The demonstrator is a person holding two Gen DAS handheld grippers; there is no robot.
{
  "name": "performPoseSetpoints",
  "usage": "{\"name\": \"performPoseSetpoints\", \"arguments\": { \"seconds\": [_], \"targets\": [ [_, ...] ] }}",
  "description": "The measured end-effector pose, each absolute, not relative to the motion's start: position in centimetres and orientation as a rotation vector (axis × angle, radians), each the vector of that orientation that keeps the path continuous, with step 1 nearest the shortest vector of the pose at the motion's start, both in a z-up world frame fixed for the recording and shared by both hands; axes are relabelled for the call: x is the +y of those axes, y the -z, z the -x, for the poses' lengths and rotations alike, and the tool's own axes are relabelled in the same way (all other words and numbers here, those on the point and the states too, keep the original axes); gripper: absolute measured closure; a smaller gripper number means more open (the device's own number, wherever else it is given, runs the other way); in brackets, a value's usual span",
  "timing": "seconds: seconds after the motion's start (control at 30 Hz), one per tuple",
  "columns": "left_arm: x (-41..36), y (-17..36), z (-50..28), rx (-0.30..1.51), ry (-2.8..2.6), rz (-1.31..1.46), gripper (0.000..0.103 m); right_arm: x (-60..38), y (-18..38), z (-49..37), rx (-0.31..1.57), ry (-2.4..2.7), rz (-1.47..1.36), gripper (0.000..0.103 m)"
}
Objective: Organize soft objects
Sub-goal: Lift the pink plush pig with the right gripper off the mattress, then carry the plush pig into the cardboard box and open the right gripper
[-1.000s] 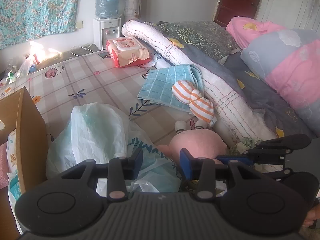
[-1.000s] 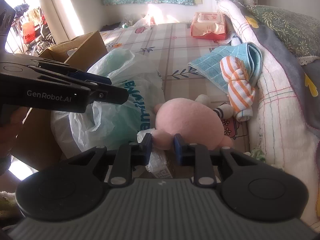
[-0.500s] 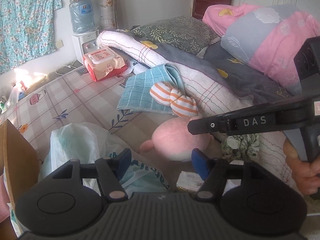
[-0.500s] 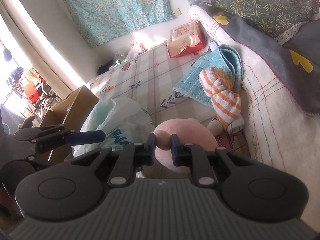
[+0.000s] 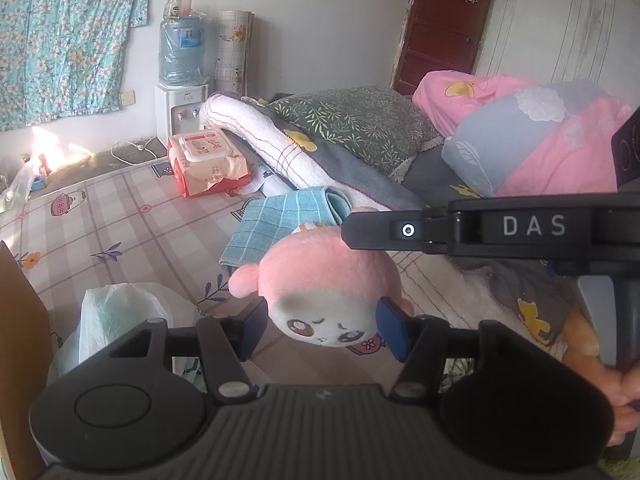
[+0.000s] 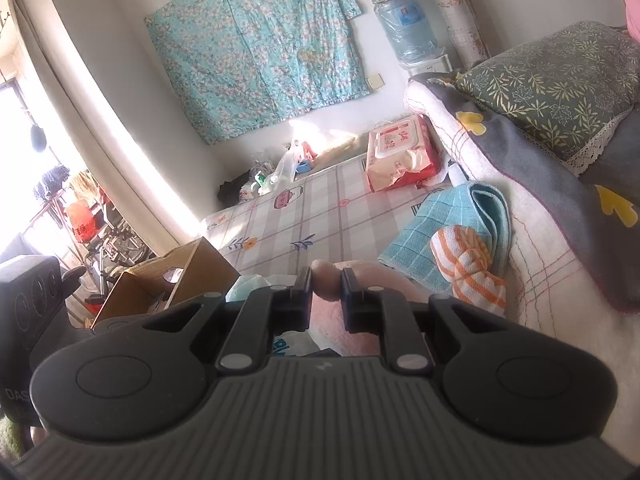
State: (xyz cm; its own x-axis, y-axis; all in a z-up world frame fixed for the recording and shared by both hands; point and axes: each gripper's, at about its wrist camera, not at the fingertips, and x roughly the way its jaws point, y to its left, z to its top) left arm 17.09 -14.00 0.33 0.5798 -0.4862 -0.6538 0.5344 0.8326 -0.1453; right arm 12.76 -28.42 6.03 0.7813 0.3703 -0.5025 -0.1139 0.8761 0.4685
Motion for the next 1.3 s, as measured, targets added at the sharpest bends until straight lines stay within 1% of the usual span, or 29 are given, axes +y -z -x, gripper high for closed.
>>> {"name": "performPoseSetpoints", "arguments": {
  "seconds": [0.23,0.4,0.67,0.77,0.87,1.0,1.3],
  "targets": [
    [-12.0,-3.6,-14.5,0.649,0.587,-0.021,0.045,-25.6,-10.4,-10.6,0.539,-0.331,-0.383,0.09],
    [-9.1,-6.0,-12.1,0.567,0.553,0.013,0.045,-22.8,-13.8,-9.0,0.486,-0.394,-0.341,0.09],
    [-0.7,-9.0,-7.4,0.447,0.424,0.102,0.045,-14.9,-18.7,-7.3,0.443,-0.569,-0.285,0.09],
    [2.6,-9.4,-5.7,0.43,0.365,0.117,0.044,-11.7,-19.8,-7.3,0.446,-0.646,-0.281,0.09],
    [6.3,-9.5,-4.1,0.439,0.272,0.123,0.044,-7.5,-20.3,-8.0,0.484,-0.743,-0.293,0.09],
    [11.1,-8.9,-2.7,0.484,0.154,0.187,0.044,-2.4,-19.5,-9.5,0.57,-0.844,-0.322,0.09],
    [20.2,-7.1,1.3,0.526,-0.082,0.296,0.044,8.6,-14.2,-13.0,0.883,-1.018,-0.351,0.09]
  ]
}}
